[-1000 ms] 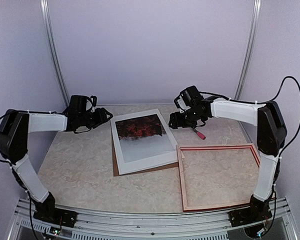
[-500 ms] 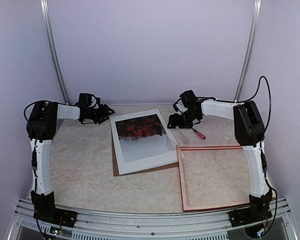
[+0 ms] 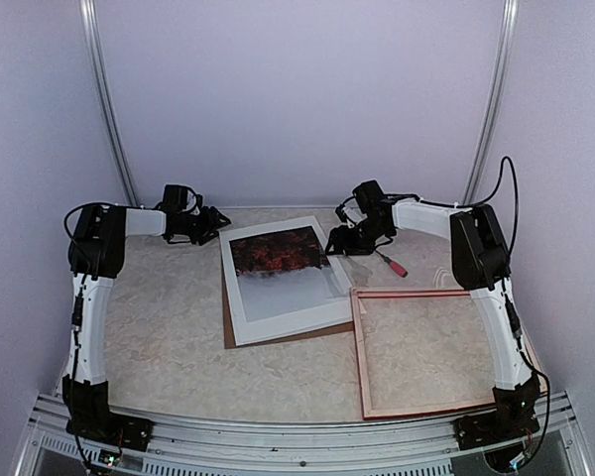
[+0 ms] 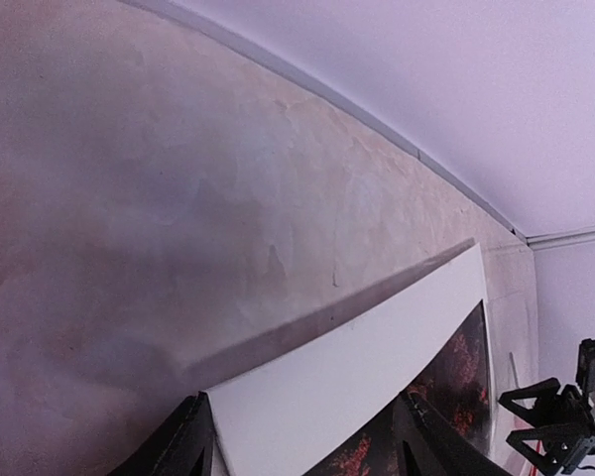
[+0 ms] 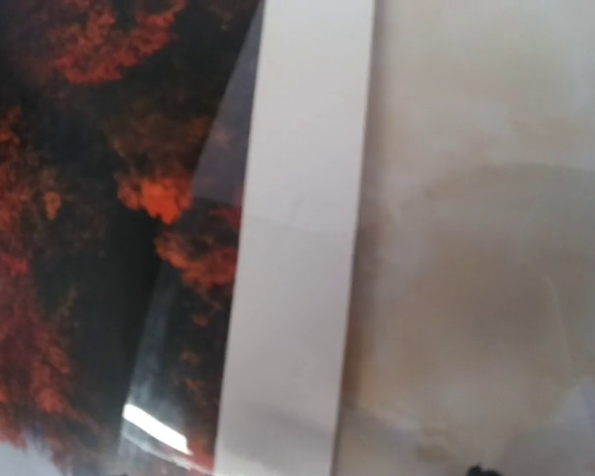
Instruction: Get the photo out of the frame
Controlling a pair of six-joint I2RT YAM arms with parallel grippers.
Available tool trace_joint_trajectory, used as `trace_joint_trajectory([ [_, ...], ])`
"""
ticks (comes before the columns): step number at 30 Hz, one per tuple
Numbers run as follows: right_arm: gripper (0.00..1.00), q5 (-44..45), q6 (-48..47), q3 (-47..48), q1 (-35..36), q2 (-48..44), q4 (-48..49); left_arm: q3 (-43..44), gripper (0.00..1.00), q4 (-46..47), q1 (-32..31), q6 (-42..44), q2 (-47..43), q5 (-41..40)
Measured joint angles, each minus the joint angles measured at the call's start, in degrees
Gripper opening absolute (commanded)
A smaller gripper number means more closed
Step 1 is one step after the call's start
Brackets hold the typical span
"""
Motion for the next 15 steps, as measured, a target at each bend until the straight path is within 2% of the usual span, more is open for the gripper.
trace_joint_trajectory([
  [9, 0.69, -0.92, -0.68, 2.80, 0.00, 1.64, -1.49, -0.07, 0.64, -1.77, -0.61, 2.12, -0.33, -5.62],
  [15, 0.66, -1.36, -1.09, 3.93, 0.00, 2.40, -1.86, 0.07, 0.61, -1.75, -0.94, 1.99, -0.26, -4.85],
])
